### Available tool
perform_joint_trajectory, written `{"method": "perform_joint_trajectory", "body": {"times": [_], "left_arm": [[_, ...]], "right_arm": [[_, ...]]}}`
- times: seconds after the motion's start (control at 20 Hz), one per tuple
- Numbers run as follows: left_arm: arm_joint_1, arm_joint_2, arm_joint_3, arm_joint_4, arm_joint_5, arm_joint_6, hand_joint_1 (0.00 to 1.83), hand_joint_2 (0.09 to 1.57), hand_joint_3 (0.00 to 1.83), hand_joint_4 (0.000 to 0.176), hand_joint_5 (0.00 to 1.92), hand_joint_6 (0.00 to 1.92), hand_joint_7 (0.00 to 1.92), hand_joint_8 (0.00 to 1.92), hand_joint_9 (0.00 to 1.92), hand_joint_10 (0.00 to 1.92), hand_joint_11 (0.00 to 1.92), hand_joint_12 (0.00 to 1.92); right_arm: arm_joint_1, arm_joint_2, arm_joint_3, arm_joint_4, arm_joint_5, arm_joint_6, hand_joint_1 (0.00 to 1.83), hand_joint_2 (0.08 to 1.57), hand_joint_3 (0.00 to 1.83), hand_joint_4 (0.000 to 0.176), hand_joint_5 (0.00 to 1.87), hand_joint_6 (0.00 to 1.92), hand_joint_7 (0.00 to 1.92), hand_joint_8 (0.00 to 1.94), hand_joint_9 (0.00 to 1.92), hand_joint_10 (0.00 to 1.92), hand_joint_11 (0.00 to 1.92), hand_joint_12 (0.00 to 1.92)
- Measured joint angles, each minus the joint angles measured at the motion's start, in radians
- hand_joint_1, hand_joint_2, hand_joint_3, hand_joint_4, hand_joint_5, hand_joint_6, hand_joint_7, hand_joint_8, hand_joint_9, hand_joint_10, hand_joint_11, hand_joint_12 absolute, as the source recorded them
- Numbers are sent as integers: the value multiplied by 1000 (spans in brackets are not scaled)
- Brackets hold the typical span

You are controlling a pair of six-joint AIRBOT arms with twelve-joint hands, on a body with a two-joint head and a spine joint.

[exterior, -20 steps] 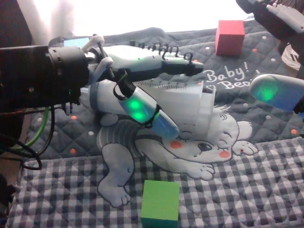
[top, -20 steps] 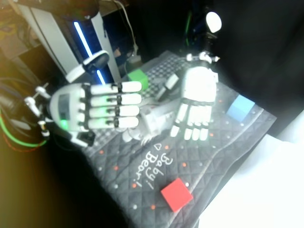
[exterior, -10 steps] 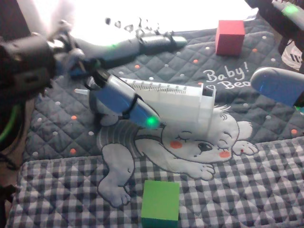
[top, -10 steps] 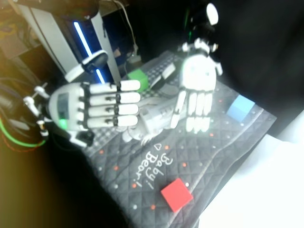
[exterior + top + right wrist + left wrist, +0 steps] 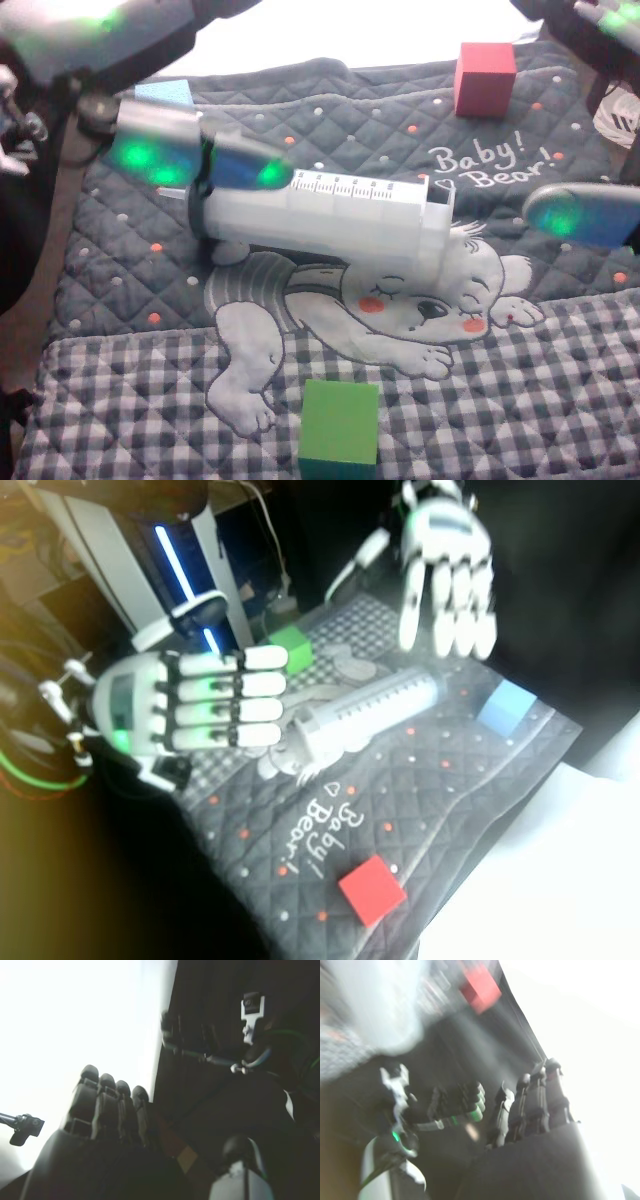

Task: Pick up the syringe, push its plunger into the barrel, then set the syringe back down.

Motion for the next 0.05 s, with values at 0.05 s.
{"method": "perform_joint_trajectory", "body": {"times": [0.05], "left_arm": [[16, 11, -15, -12, -13, 20, 400, 908, 0, 110, 0, 0, 0, 0, 0, 0, 0, 0]], "right_arm": [[3, 7, -1, 0, 3, -2, 180, 888, 23, 0, 82, 0, 0, 0, 0, 0, 0, 0]]}}
